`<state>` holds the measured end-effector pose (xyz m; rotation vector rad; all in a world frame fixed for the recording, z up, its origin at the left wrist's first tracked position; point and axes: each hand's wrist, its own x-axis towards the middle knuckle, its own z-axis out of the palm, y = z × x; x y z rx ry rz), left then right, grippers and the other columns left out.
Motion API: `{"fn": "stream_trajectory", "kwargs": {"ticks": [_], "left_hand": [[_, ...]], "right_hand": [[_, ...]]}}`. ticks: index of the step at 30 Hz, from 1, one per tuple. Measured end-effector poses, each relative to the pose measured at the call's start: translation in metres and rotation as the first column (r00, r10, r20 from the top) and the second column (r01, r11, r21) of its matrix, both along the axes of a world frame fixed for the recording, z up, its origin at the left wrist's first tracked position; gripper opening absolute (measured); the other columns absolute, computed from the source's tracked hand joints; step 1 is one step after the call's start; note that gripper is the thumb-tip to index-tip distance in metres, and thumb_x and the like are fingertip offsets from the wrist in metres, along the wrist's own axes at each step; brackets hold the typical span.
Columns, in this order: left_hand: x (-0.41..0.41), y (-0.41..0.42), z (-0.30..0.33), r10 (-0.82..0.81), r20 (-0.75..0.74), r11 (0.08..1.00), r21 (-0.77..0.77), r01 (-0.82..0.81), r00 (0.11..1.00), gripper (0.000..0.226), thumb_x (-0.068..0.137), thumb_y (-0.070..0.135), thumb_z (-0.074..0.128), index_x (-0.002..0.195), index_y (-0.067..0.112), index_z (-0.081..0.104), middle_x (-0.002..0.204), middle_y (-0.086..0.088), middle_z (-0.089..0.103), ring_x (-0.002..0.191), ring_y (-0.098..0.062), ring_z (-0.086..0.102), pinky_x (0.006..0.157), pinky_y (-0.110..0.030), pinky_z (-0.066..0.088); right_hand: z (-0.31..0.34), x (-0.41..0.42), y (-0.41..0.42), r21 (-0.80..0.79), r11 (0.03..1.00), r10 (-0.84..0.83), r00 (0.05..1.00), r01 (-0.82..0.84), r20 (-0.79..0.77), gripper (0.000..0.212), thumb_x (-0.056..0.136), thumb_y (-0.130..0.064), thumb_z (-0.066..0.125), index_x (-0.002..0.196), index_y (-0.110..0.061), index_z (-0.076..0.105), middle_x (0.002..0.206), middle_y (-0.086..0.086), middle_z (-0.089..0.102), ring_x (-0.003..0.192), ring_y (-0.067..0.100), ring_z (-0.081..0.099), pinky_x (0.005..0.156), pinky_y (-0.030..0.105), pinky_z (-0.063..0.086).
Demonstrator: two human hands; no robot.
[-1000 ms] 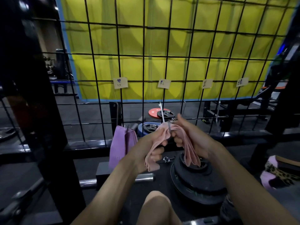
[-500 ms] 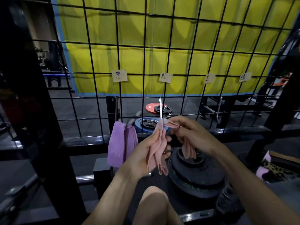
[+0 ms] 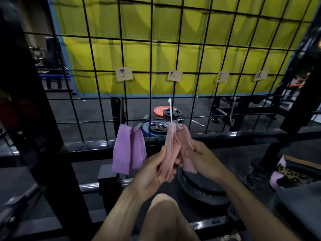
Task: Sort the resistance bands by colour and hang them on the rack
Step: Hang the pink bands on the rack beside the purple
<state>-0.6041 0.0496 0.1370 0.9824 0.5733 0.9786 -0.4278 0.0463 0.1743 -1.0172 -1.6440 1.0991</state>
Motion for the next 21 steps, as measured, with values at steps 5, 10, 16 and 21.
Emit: {"fn": "stream_trajectory", "kwargs": {"ticks": [5,10,16,21], "left_hand": [[0.0,-0.004,-0.018,0.043,-0.044,0.999,-0.026,-0.045,0.998,0.029,0.099,0.032,0.056,0.104,0.012,0.076,0.081,-0.008,0.065,0.062,-0.016,0.055,0.056,-0.026,0.047],[0.004,-0.005,-0.024,0.017,0.056,0.994,-0.111,-0.01,0.998,0.022,0.09,0.036,0.072,0.087,0.014,0.074,0.071,-0.005,0.055,0.056,-0.013,0.048,0.051,-0.024,0.044],[0.0,-0.007,-0.016,-0.105,0.295,0.987,-0.088,0.136,0.95,0.026,0.086,0.033,0.077,0.092,0.011,0.068,0.066,0.0,0.052,0.051,-0.009,0.044,0.047,-0.021,0.039],[-0.003,-0.004,-0.019,0.08,0.049,0.995,-0.057,-0.077,0.996,0.029,0.097,0.03,0.06,0.1,0.003,0.069,0.075,-0.007,0.059,0.059,-0.012,0.051,0.056,-0.022,0.045]], "right_hand": [[-0.018,-0.006,-0.006,0.139,0.986,-0.099,0.995,0.096,0.014,0.023,0.096,0.0,0.04,0.091,-0.009,0.06,0.074,0.007,0.061,0.067,0.025,0.057,0.064,0.043,0.048],[-0.045,-0.008,0.003,0.305,0.93,-0.273,0.941,0.205,0.199,0.024,0.095,-0.008,0.039,0.104,-0.021,0.058,0.087,0.002,0.064,0.078,0.023,0.059,0.072,0.045,0.051],[-0.067,-0.022,0.002,0.287,0.931,-0.273,0.953,0.227,0.131,0.031,0.092,-0.007,0.037,0.111,-0.013,0.06,0.098,-0.01,0.068,0.092,0.005,0.064,0.083,0.023,0.048],[-0.06,-0.028,-0.004,0.277,0.938,-0.24,0.966,0.207,0.093,0.028,0.093,-0.008,0.039,0.097,-0.028,0.059,0.085,-0.02,0.065,0.079,0.0,0.059,0.073,0.018,0.045]]}}
